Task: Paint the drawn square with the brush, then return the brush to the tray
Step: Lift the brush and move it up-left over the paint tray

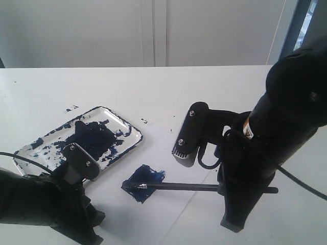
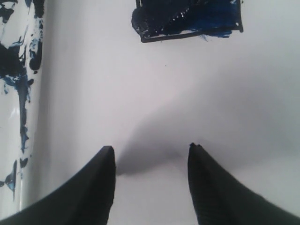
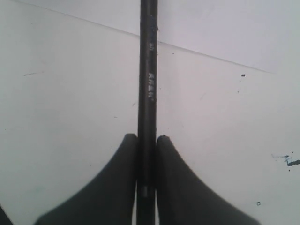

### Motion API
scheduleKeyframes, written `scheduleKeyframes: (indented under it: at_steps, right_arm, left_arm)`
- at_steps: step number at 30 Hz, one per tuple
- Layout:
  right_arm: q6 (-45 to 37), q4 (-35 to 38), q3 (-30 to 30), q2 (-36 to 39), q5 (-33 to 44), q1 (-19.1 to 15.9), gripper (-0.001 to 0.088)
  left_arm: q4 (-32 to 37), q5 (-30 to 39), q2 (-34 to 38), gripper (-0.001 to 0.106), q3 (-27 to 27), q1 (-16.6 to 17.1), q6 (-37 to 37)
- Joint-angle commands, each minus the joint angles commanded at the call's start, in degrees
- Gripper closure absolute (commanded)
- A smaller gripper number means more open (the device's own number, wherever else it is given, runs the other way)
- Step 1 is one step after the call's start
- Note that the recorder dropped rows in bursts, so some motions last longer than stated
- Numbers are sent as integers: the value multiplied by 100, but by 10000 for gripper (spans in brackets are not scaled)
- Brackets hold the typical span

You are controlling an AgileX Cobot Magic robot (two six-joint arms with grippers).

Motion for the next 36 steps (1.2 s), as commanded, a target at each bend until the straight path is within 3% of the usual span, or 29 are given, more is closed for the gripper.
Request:
scheduleKeyframes:
  at_steps: [8,14,22,30,36]
  right_arm:
    - [608,-686,0,-64,-93,0,868]
    - [608,-640,0,-302,-409,0,868]
    - [608,-151,-235,-1214,-355,0,868]
    - [608,87,-233,-1606,-73,0,868]
    - [619,87,-224,-1557,-13,0,868]
  left_arm:
    - [0,0,0,520,0,0,0]
    - [0,-1,0,520,0,0,-12]
    - [0,-89,-55,520,-10,0,-12]
    - [0,-902,-1107,520,-21,0,-113]
    - [0,-1021,-2125,520,-21,0,-126]
